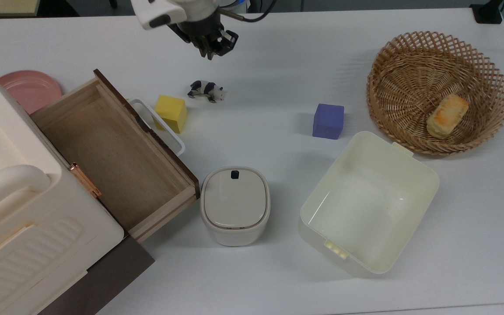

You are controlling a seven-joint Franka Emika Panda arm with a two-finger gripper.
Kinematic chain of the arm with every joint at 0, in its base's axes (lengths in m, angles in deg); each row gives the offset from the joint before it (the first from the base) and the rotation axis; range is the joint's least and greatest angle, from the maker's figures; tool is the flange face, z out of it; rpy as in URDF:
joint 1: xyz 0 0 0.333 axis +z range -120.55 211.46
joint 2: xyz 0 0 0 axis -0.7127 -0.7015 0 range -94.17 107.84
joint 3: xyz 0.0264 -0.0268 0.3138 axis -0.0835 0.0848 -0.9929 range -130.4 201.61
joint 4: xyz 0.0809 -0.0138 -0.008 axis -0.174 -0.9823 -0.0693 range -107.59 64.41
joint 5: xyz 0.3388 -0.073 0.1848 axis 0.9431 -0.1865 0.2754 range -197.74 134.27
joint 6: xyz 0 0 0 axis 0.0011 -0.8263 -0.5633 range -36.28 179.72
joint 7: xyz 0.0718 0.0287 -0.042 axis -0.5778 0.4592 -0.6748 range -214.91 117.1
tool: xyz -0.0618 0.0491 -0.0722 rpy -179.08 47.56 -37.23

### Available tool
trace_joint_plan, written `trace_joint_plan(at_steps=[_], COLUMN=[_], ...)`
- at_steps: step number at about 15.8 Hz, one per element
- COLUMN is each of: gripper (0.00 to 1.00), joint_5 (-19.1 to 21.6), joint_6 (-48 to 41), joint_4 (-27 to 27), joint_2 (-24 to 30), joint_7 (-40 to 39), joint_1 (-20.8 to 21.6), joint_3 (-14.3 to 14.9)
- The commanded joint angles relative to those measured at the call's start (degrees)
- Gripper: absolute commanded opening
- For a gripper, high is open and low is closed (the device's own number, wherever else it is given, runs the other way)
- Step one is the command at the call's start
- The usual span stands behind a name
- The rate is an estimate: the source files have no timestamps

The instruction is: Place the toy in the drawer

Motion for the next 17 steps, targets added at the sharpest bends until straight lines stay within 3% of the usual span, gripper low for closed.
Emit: trace_joint_plan(at_steps=[1,4,9,12,13,17], gripper=[0.14,0.23,0.53,0.92,1.00,1.00], joint_5=[0.44,0.00,-1.58,-1.58,-1.67,-3.59], joint_6=[-0.82,-0.82,1.10,5.49,5.94,6.21], joint_4=[-3.32,-4.99,-7.36,-12.01,-12.46,-13.52], joint_2=[0.89,0.89,1.59,3.96,4.40,5.11], joint_7=[-6.39,-13.50,-34.06,-41.28,-43.22,-54.46], joint_1=[0.08,0.09,0.52,1.58,1.67,2.28], joint_3=[0.36,1.15,4.92,6.33,6.42,6.42])
